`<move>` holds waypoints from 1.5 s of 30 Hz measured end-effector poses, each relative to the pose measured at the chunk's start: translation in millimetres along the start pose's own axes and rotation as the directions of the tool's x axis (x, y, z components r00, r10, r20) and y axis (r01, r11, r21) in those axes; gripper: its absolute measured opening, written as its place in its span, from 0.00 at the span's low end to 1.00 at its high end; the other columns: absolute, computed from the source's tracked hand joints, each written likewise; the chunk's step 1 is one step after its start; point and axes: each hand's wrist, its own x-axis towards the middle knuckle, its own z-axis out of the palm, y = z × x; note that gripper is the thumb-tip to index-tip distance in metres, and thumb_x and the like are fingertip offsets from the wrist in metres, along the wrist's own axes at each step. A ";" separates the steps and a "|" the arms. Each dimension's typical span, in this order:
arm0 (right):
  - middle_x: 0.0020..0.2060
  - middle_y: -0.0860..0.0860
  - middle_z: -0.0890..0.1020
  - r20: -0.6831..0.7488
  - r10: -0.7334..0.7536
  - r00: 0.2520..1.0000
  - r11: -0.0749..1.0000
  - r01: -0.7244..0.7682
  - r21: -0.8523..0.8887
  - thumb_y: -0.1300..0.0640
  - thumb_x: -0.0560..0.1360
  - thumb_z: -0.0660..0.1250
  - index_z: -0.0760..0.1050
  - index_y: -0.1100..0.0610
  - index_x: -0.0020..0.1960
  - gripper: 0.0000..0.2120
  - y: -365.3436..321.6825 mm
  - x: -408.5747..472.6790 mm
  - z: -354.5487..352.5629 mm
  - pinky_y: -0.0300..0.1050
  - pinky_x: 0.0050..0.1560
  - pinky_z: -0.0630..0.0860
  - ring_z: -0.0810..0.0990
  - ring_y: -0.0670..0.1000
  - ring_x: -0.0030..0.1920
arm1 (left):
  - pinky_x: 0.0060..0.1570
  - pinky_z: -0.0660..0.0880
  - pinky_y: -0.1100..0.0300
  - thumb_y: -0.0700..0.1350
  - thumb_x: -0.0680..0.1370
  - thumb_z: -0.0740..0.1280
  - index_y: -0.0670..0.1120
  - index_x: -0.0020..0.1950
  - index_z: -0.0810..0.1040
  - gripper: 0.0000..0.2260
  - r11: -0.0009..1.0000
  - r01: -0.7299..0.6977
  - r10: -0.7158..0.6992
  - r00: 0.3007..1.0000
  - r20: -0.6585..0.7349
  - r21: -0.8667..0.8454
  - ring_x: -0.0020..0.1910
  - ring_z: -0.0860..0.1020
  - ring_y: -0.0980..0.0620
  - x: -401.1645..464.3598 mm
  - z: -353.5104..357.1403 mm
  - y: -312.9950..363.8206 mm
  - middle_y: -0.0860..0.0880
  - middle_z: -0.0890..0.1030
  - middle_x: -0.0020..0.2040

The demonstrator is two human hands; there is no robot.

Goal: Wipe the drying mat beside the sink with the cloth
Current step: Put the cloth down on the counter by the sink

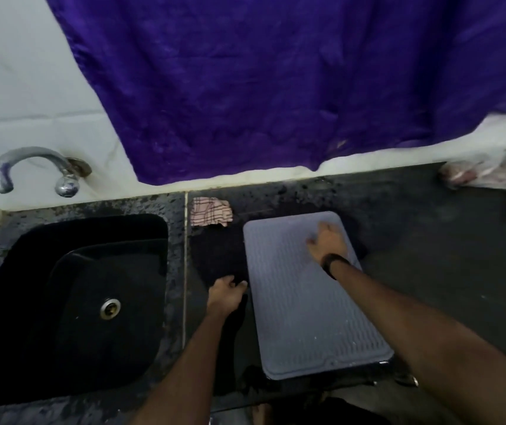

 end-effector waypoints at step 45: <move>0.60 0.58 0.78 0.191 -0.108 0.976 0.839 -0.013 0.543 0.57 0.82 0.56 0.69 0.52 0.69 0.16 -6.3 -124.9 66.3 0.49 0.59 0.75 0.77 0.57 0.57 | 0.57 0.75 0.49 0.39 0.83 0.59 0.47 0.69 0.77 0.15 0.995 -0.080 0.058 0.953 -0.297 -0.061 0.58 0.79 0.38 -58.0 -56.6 -92.0 0.39 0.81 0.59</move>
